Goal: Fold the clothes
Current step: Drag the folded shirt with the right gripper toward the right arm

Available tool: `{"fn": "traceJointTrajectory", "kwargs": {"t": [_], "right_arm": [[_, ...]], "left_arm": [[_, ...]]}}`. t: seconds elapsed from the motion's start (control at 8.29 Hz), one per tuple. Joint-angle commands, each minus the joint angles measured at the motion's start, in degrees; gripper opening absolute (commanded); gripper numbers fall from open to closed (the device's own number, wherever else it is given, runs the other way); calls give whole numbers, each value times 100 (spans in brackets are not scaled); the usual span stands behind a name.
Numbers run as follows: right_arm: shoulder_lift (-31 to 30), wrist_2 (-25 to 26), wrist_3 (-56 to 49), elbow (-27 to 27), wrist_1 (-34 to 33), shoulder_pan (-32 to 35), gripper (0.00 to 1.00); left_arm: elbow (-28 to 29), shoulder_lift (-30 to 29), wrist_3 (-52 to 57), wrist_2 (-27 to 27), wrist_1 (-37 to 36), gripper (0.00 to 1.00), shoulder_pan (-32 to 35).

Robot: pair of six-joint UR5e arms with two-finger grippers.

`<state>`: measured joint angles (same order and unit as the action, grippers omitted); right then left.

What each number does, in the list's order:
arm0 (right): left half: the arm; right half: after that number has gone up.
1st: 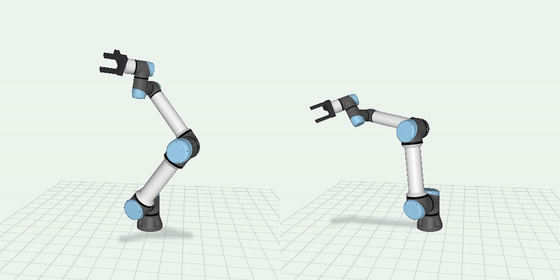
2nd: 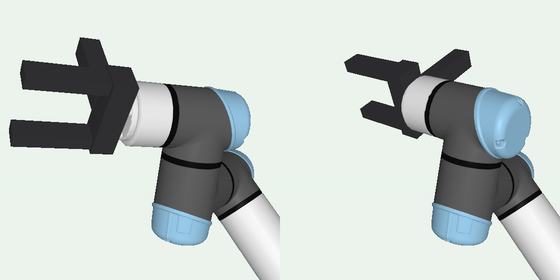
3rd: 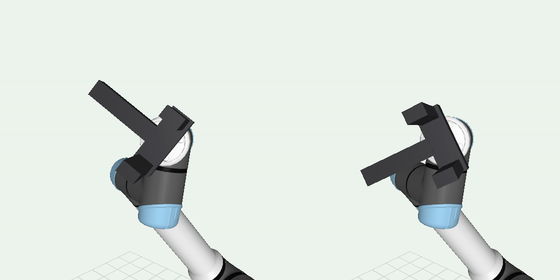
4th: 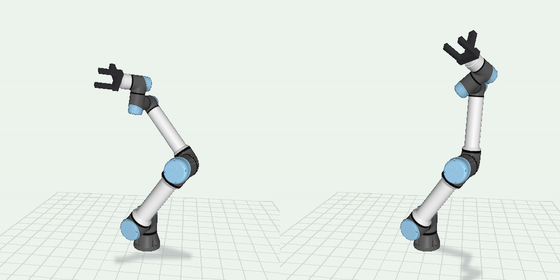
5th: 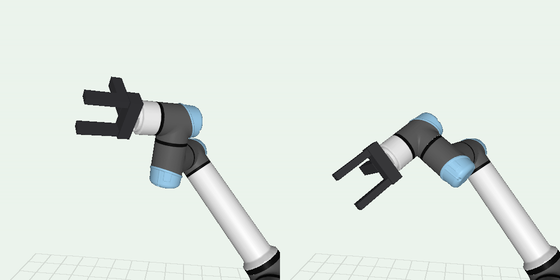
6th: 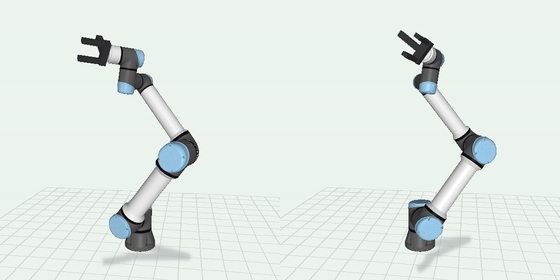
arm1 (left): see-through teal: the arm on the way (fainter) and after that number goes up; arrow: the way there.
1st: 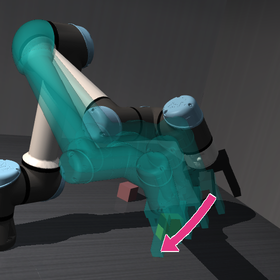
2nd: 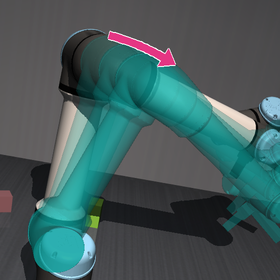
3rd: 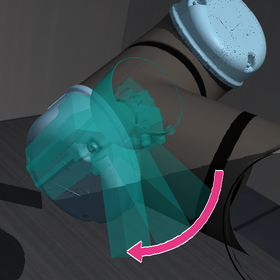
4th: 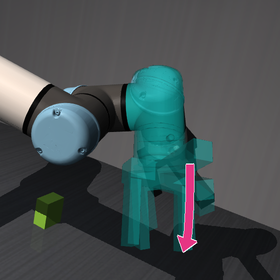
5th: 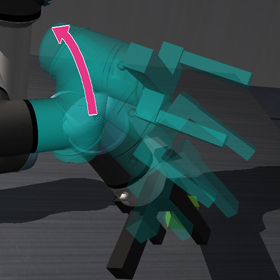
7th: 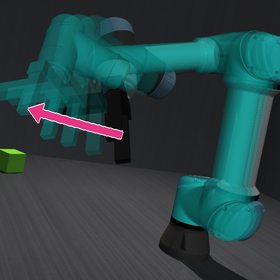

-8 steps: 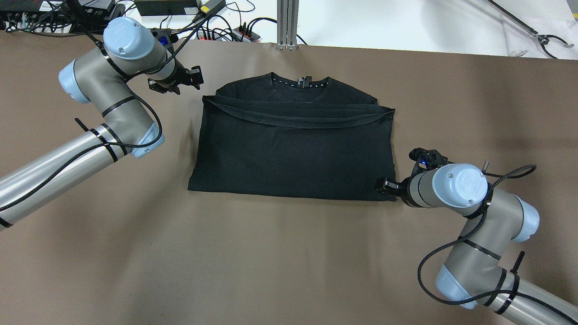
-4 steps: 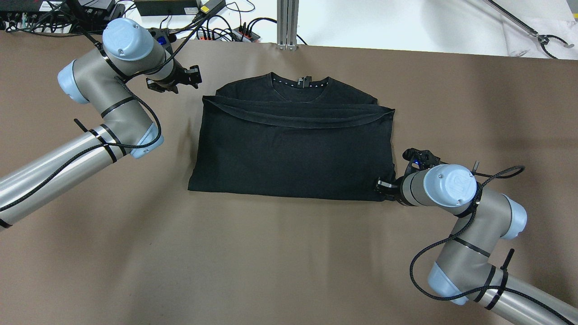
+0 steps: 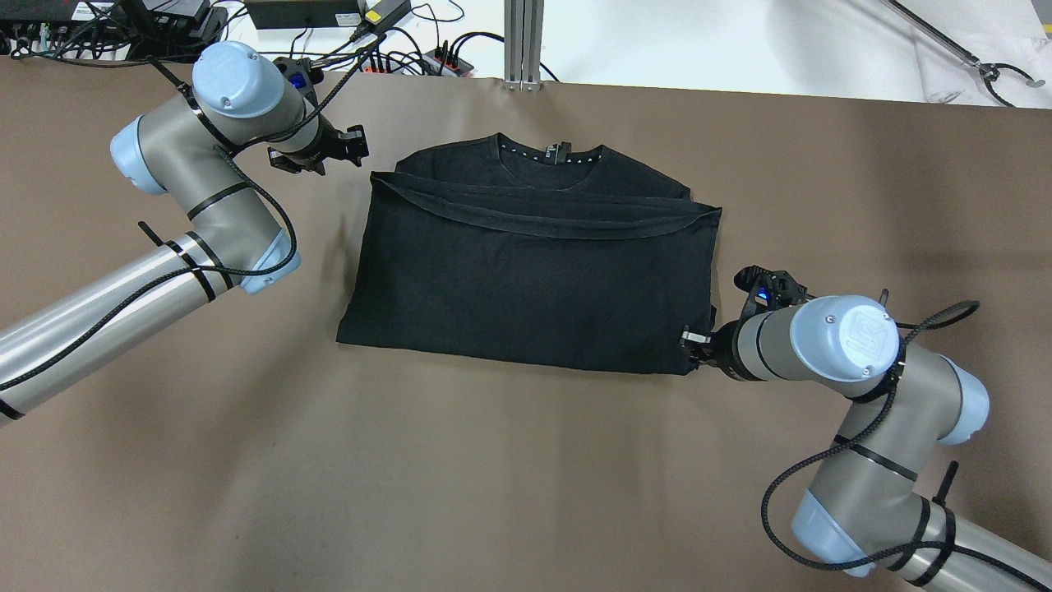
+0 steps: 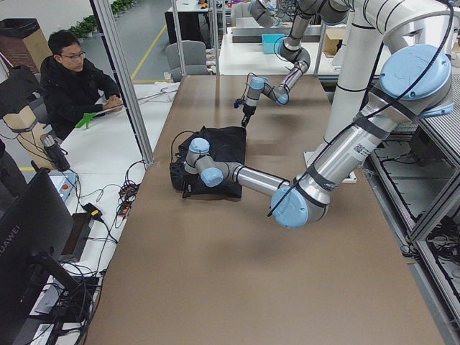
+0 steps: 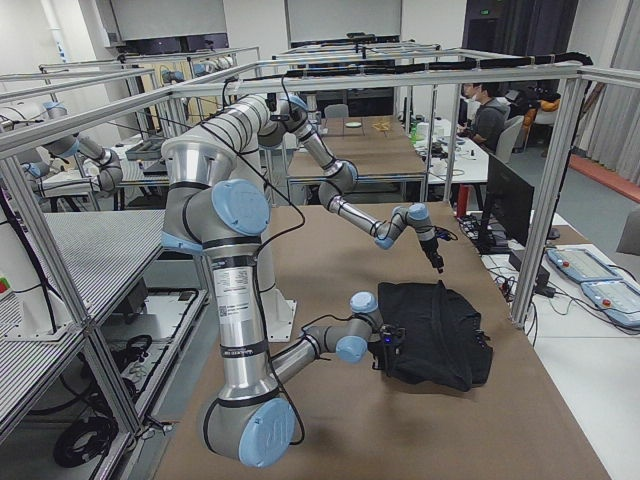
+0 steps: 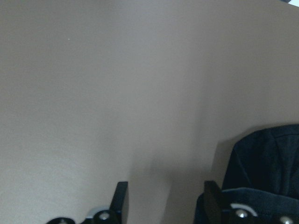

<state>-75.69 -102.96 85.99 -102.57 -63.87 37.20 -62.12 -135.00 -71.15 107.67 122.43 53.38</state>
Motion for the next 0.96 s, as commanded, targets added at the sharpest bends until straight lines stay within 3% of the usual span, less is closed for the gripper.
{"fn": "traceJointTrajectory", "kwargs": {"t": [0.0, 0.12, 0.36, 0.48, 0.6, 0.72, 0.84], "right_arm": [[-419, -258, 407, -1374, -894, -229, 0], [-437, -530, 436, -1771, -1317, -527, 0], [-552, -1162, 436, -2099, -1391, -1342, 0], [-561, -1739, 427, -2240, -1400, -1651, 0], [-578, -2728, 357, -2189, -1374, -1724, 0], [-561, -2895, 392, -2171, -1348, -1960, 85], [-561, -2888, 409, -2154, -1347, -2040, 95]], "left_arm": [[-1, -9, -22, -35, 0, 64, -73], [-1, -17, -57, -27, 0, 64, -82], [-45, -44, -136, -27, 0, 64, -91], [-54, -44, -189, -27, 0, 64, -100], [-72, -44, -224, -27, 0, 64, -100], [-107, -61, -372, -27, -8, 64, -108], [-255, -53, -426, -27, -17, 64, -195]]}}
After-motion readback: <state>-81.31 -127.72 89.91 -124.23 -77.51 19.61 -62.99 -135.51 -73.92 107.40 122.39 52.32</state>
